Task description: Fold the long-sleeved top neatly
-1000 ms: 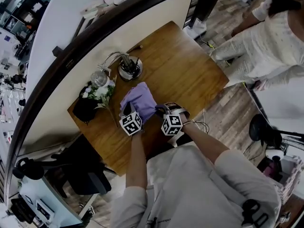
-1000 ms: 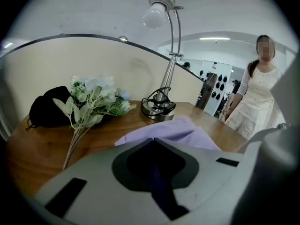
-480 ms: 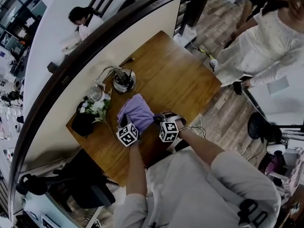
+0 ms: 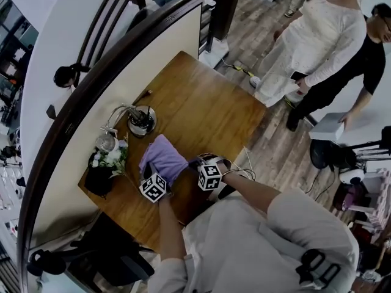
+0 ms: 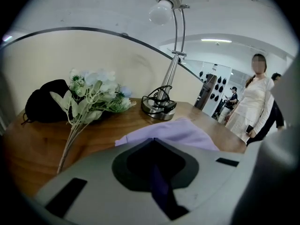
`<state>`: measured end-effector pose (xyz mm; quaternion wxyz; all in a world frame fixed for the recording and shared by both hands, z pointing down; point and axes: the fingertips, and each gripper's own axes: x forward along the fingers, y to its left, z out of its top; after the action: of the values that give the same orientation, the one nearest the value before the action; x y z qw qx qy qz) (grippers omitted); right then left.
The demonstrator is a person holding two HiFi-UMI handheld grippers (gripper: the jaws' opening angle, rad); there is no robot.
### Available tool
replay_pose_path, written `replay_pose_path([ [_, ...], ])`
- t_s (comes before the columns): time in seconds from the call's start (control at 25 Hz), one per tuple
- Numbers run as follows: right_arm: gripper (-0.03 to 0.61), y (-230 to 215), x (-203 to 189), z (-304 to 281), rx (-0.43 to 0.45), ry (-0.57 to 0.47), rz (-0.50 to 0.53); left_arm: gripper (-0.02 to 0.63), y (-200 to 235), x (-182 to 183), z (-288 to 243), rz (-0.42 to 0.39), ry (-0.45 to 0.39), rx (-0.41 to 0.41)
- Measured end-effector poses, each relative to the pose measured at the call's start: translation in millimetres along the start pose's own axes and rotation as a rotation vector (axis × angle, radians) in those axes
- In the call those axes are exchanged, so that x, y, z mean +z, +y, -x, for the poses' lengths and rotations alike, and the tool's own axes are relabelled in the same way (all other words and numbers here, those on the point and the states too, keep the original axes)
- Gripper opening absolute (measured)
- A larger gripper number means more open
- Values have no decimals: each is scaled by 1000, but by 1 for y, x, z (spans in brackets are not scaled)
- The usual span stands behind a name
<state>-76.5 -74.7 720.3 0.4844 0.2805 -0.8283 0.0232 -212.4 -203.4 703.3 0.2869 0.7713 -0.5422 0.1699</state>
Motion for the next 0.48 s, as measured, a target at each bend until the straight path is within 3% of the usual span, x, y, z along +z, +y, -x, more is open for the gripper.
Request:
replay_pose_path([
  [0.28, 8, 15, -26, 5, 76, 64, 75, 26, 2, -1, 0, 7, -3, -2],
  [0.48, 8, 4, -42, 13, 50, 53, -83, 26, 0, 0, -1, 3, -3, -2],
])
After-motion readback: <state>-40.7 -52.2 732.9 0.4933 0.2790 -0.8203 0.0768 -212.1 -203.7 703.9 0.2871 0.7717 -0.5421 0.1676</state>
